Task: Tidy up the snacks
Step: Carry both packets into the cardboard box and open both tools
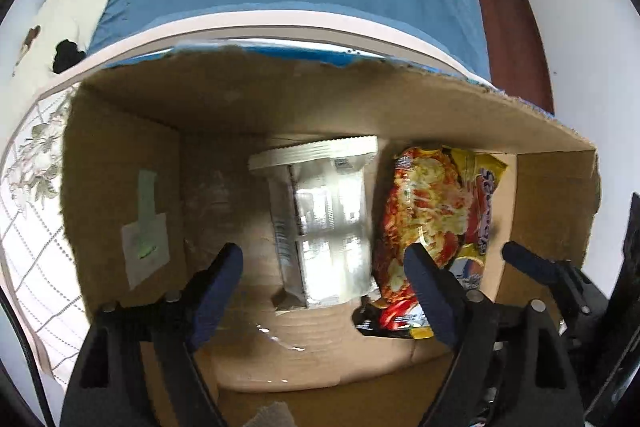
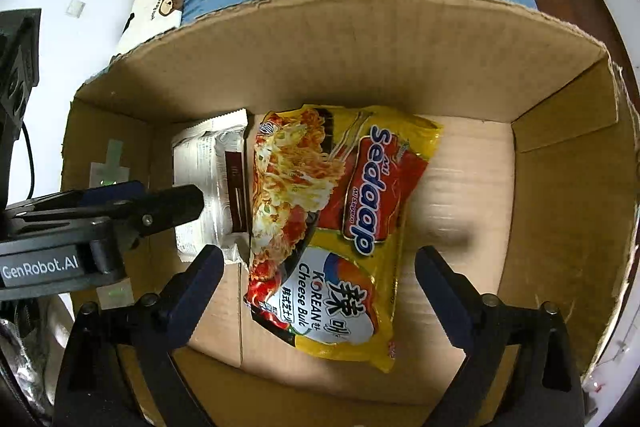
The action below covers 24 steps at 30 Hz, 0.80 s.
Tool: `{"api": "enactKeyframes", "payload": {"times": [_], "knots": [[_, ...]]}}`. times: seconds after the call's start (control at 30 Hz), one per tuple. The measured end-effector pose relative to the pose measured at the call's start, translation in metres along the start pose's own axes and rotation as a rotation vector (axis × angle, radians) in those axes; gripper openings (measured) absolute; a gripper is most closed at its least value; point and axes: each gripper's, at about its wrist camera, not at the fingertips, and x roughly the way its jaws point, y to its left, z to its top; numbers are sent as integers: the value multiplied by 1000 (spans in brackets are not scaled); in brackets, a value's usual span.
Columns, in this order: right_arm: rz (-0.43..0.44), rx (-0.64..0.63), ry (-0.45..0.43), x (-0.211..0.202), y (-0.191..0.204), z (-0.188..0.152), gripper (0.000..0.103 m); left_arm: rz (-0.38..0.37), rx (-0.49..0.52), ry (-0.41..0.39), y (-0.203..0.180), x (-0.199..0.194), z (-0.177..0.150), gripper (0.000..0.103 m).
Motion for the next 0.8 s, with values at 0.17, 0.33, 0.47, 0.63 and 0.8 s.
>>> {"api": "enactKeyframes", "payload": {"times": [0.17, 0.33, 0.47, 0.63, 0.8], "knots": [[-26, 20, -30, -18, -3, -9, 98, 35, 9, -75, -1, -13, -18, 82], [-85, 26, -89, -56, 9, -33, 98, 71, 11, -166, -3, -36, -46, 82], [-117, 31, -142, -84, 7, -55, 98, 89, 11, -234, -3, -52, -74, 82], [-137, 24, -207, -109, 18, -76, 98, 116, 19, -319, -7, -75, -102, 82], [-159, 3, -270, -126, 28, -98, 98, 122, 25, -383, -8, -100, -130, 82]]}}
